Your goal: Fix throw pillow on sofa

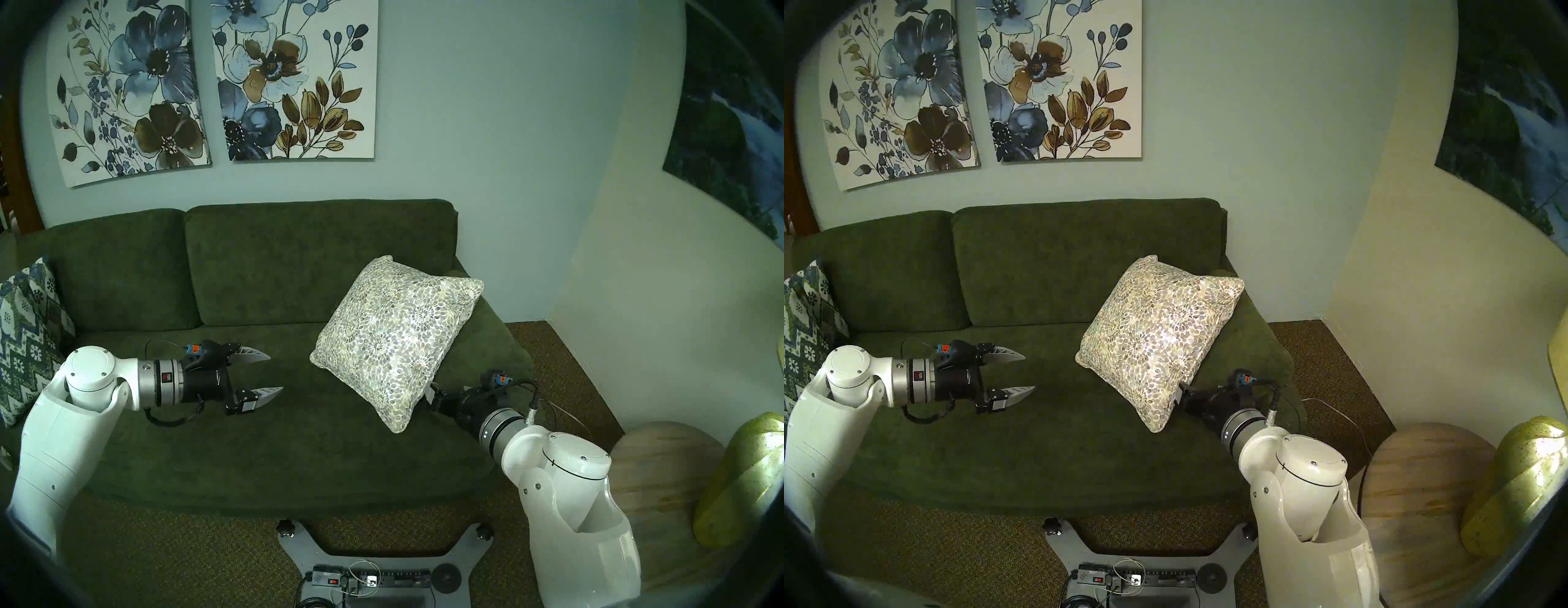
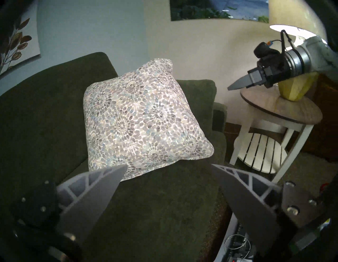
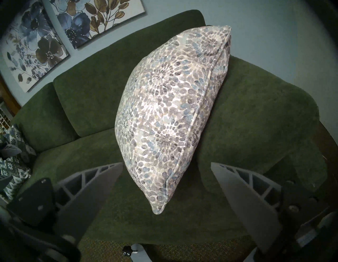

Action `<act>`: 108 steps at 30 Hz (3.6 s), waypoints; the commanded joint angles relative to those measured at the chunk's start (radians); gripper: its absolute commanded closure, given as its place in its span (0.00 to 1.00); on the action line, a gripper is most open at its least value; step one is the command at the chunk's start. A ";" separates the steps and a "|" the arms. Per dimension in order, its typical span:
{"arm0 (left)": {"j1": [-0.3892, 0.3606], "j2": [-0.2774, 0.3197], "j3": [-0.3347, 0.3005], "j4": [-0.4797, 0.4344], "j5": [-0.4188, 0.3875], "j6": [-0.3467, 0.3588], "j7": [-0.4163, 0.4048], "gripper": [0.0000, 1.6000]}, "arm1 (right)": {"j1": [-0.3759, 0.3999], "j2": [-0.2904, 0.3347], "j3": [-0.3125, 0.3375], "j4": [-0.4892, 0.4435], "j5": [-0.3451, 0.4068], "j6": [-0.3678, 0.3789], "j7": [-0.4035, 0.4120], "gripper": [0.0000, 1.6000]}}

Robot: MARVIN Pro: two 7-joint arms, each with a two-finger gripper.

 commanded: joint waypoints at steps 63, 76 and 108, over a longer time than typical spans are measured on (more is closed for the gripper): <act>-0.533 -0.010 0.465 0.604 -0.005 -0.775 -0.045 0.00 | 0.454 -0.017 -0.076 0.594 -0.015 0.024 0.045 0.06; -0.582 0.046 0.622 0.622 -0.093 -0.818 0.005 0.00 | 0.409 0.006 -0.071 0.572 -0.005 0.027 0.090 1.00; -0.680 0.121 0.884 0.633 -0.213 -0.878 0.095 0.00 | 0.436 0.059 -0.213 0.520 -0.013 0.195 0.164 1.00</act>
